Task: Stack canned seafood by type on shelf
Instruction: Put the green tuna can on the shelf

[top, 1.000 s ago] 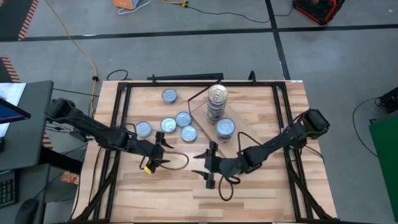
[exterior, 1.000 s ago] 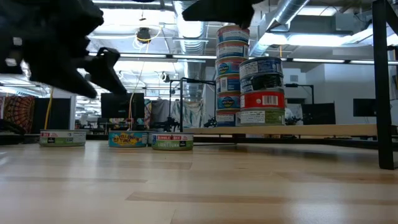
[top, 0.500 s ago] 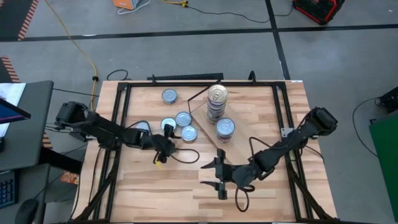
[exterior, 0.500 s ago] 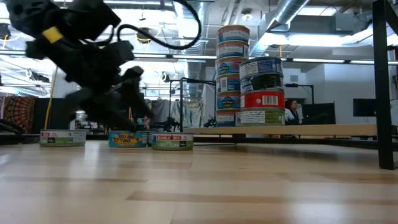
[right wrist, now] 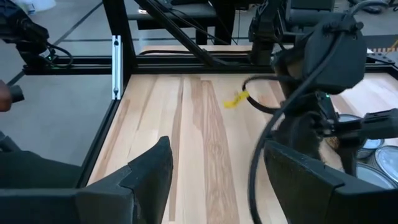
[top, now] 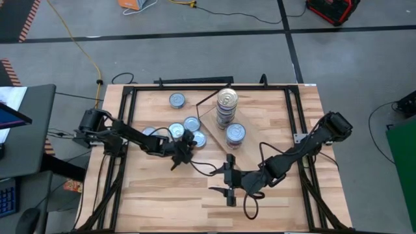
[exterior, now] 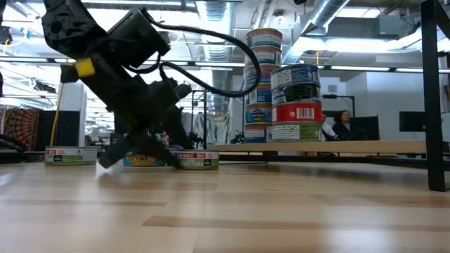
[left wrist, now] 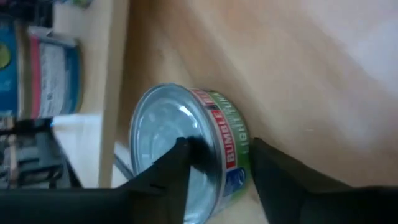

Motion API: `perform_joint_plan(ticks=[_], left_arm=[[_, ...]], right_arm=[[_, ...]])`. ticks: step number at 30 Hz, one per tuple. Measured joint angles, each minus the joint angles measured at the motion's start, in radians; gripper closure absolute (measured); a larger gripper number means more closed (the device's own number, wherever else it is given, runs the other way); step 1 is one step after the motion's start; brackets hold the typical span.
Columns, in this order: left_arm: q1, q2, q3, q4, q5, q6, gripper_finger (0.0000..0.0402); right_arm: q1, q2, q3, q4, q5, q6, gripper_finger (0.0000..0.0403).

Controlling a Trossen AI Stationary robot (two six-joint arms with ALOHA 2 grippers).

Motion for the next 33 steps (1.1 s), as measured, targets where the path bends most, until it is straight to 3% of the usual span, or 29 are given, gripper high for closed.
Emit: perform_joint_plan(ticks=[9,13,18,27,33], left_arm=[[-0.045,-0.009,0.002,-0.098,-0.015,-0.166,0.0390],[-0.068,-0.047,0.000,-0.176,0.002,-0.224,0.0396],[-0.073,-0.102,-0.006,-0.297,0.094,-0.323,0.0401],[-0.103,-0.166,-0.006,-0.431,0.094,-0.464,0.0401],[-0.144,-0.310,0.013,-0.506,0.236,-0.693,0.0399]], right_arm=[[0.000,0.000,0.000,0.004,0.000,0.001,0.0125],[0.000,0.000,0.000,0.008,0.000,0.004,0.0125],[0.000,0.000,0.000,0.010,0.000,0.003,0.0125],[0.002,0.000,0.000,0.011,0.000,0.014,0.0125],[0.000,0.000,0.000,-0.001,0.039,0.053,0.0125]])
